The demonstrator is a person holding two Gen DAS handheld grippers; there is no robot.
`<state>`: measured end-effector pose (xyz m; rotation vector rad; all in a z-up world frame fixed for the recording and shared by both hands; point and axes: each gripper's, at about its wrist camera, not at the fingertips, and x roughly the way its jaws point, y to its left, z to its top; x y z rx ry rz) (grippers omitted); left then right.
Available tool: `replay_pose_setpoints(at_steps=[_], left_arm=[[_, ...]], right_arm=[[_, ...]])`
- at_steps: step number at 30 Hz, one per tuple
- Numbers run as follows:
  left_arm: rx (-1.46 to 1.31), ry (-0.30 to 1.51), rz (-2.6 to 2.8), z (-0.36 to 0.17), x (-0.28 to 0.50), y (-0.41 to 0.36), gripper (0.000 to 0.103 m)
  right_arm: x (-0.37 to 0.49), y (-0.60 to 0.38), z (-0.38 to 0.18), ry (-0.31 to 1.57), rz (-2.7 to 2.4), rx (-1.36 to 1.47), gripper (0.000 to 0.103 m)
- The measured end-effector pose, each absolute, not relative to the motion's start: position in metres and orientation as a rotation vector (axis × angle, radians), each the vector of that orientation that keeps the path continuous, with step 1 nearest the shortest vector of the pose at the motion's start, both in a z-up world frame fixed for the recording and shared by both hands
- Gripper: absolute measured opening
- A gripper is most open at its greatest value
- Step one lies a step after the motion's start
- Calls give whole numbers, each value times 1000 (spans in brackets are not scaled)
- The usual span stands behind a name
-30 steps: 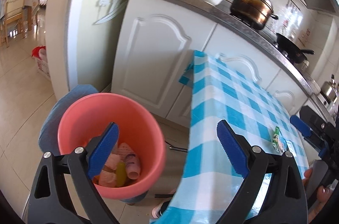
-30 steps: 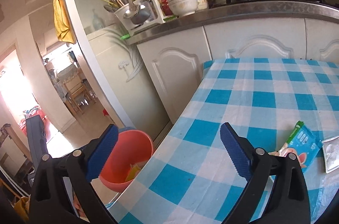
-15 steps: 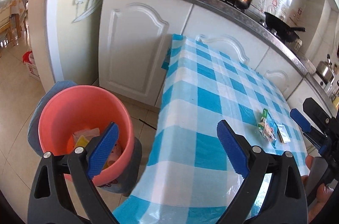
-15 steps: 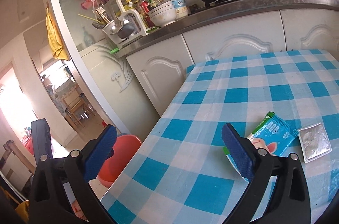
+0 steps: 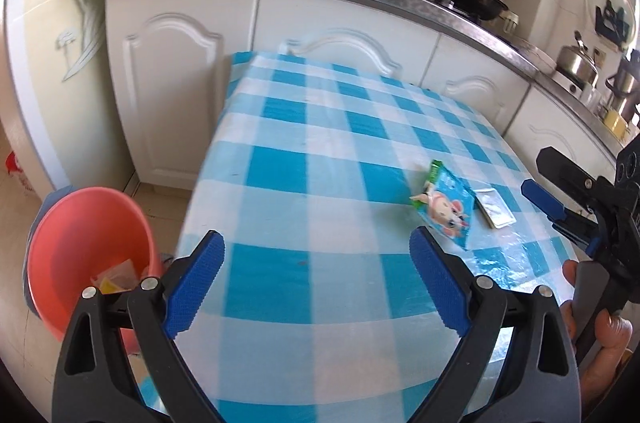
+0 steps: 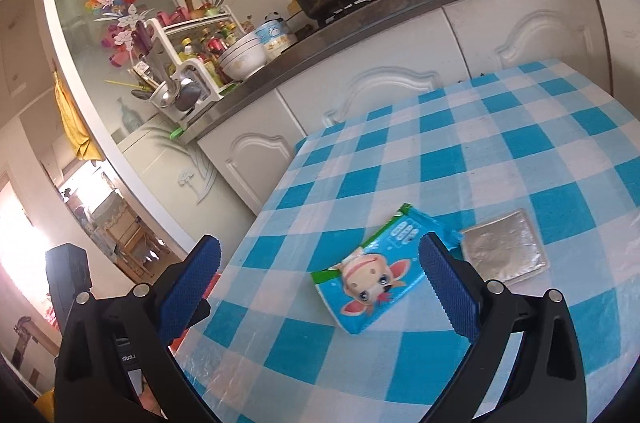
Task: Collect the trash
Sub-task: 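Move both open tools back over the table toward the wipe packet and foil tray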
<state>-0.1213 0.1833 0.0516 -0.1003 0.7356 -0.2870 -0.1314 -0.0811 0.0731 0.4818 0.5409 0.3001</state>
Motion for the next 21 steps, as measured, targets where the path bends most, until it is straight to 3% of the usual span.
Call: replay_pose_setpoints(at_steps=[21], left_arm=[[118,766,-439,56,-119,75,94]], right_arm=[[-138,-187,57,585,153,541,98]])
